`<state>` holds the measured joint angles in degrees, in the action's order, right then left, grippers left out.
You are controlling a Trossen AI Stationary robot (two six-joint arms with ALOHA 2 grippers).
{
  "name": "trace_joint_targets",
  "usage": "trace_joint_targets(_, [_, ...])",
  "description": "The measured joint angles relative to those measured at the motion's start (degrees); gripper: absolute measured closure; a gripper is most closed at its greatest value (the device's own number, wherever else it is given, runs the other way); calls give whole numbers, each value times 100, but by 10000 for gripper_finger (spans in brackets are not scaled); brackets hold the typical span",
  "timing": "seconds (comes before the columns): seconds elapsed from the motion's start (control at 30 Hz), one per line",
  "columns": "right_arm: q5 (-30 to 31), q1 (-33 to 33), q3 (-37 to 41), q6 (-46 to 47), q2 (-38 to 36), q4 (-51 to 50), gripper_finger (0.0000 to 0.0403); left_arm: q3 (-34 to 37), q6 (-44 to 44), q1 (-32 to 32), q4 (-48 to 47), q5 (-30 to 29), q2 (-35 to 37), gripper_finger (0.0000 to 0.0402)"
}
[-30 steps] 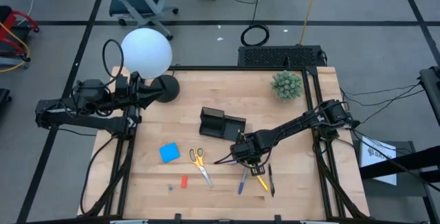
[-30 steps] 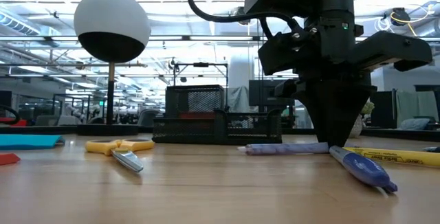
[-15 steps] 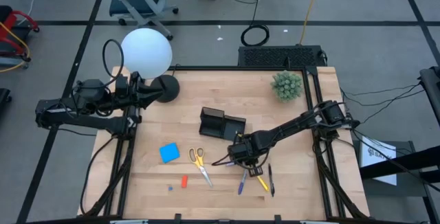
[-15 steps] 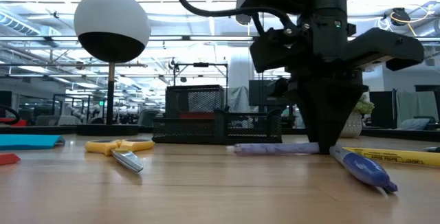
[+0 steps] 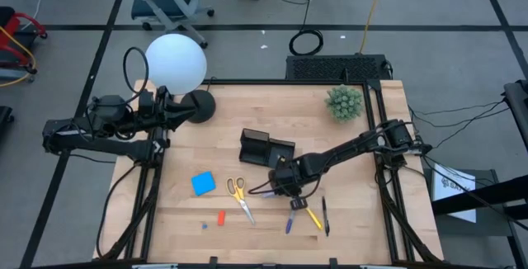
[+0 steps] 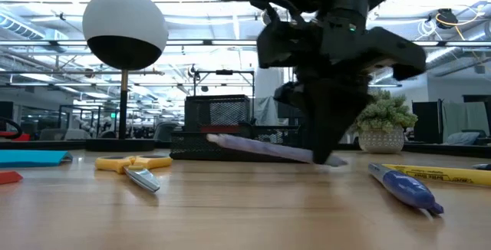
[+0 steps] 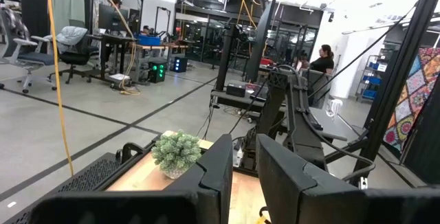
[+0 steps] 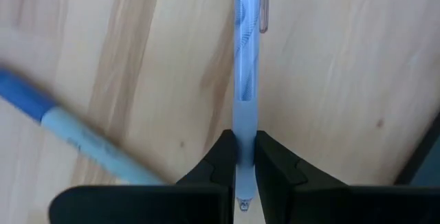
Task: Pick and place office supplies into organizer
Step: Put the purple pen into the top left compartment of the black desk organizer
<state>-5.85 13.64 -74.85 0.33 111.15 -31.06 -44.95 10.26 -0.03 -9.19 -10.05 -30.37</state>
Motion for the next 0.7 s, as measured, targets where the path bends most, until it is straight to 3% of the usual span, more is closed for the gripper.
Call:
trace_joint_targets(0.6, [10,-591,-81,-379,-17,1668,377,0,1,0,0,1,1,330])
trace_joint_targets(0.7, [311,-683,-251,-513,-22,1718,377,0,2,0,0,0,1,330])
